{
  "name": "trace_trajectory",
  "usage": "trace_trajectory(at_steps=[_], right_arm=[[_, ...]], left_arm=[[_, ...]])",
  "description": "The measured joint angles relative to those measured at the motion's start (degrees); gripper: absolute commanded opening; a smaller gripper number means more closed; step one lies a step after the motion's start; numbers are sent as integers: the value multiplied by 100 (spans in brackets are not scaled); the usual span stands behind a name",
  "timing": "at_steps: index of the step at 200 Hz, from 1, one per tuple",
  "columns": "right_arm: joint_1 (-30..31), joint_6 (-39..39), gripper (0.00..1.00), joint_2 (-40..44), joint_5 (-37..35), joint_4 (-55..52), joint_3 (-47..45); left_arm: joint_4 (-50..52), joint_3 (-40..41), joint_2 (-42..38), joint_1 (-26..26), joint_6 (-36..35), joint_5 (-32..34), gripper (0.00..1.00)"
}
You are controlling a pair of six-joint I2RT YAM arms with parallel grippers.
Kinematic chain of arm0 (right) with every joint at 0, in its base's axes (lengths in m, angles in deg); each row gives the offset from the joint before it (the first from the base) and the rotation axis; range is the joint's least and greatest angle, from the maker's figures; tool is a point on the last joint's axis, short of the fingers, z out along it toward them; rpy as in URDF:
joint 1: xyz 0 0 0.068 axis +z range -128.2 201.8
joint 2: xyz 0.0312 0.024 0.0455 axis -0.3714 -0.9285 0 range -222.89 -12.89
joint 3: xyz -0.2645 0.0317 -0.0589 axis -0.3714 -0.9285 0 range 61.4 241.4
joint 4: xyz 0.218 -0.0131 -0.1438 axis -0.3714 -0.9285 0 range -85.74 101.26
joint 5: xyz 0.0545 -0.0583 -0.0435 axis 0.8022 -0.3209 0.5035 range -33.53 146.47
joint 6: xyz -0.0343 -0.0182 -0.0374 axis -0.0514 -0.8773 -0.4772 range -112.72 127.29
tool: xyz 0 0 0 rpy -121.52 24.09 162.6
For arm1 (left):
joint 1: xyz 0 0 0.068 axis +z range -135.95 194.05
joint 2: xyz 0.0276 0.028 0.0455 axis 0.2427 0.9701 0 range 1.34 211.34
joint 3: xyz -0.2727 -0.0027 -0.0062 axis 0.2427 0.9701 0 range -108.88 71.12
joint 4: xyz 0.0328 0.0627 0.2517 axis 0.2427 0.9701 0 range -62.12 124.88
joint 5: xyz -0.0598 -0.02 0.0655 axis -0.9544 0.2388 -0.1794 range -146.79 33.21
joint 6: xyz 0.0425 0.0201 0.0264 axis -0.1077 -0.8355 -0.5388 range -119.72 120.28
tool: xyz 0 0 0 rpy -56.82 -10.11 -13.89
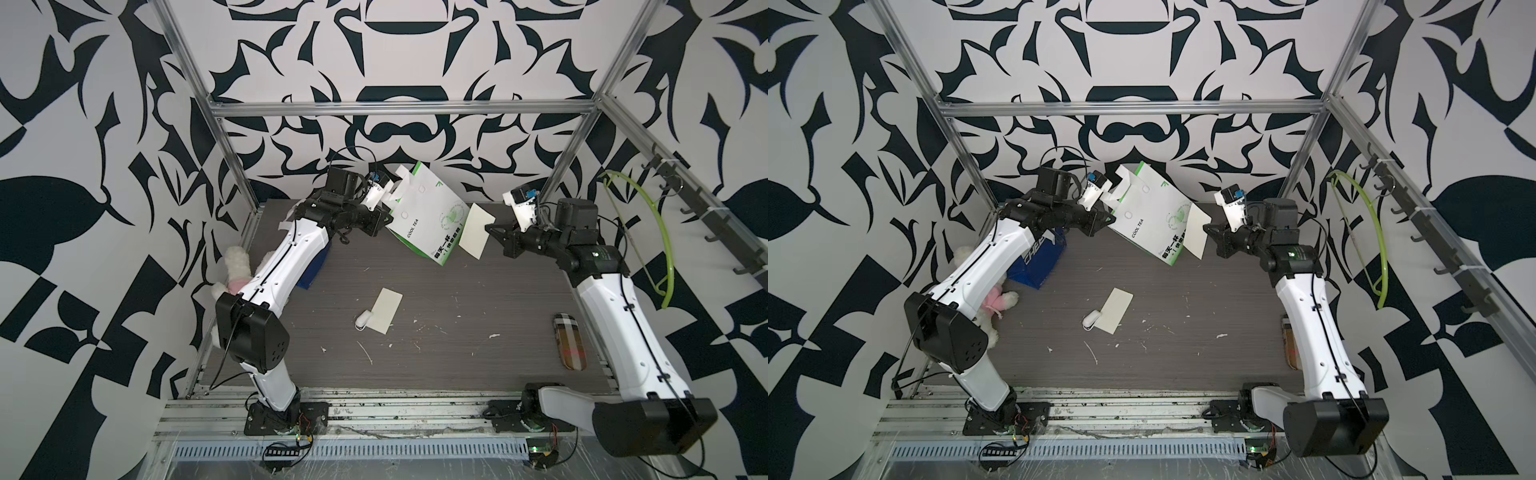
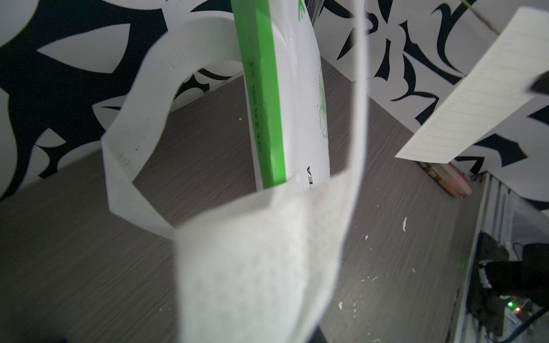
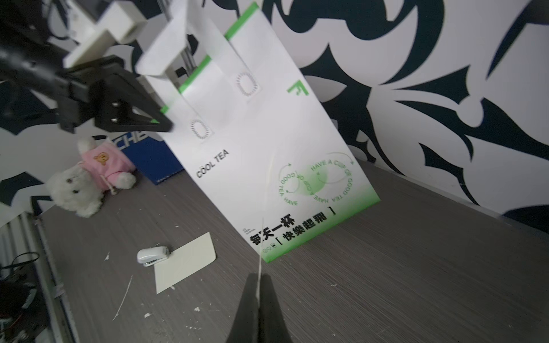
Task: Staple the receipts to the bags
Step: Pick up the takeout bag at the center of the board, then place the takeout bag at the center of the board.
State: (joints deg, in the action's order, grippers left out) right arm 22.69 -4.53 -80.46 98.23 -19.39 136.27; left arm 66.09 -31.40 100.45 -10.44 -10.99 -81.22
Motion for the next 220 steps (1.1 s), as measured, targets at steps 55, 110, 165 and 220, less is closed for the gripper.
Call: trace_trajectory(at_steps=[55,110,165,220], right_arm=[[63,-485,0,184,1174,214,-157],[249,-994,0,-208,1438,688,-87],[940,-1757,0,-811,1239,581,407],[1139,-2304,0,-1040,1209,487,575]], left_arm=[[813,-507,-2,4,-1606,-116,0],[1316,-820,9,2,-2612,35,0],[1694,-883,48,-111,-3309,190,0],[1764,-911,79,-234,-3934,365,0]])
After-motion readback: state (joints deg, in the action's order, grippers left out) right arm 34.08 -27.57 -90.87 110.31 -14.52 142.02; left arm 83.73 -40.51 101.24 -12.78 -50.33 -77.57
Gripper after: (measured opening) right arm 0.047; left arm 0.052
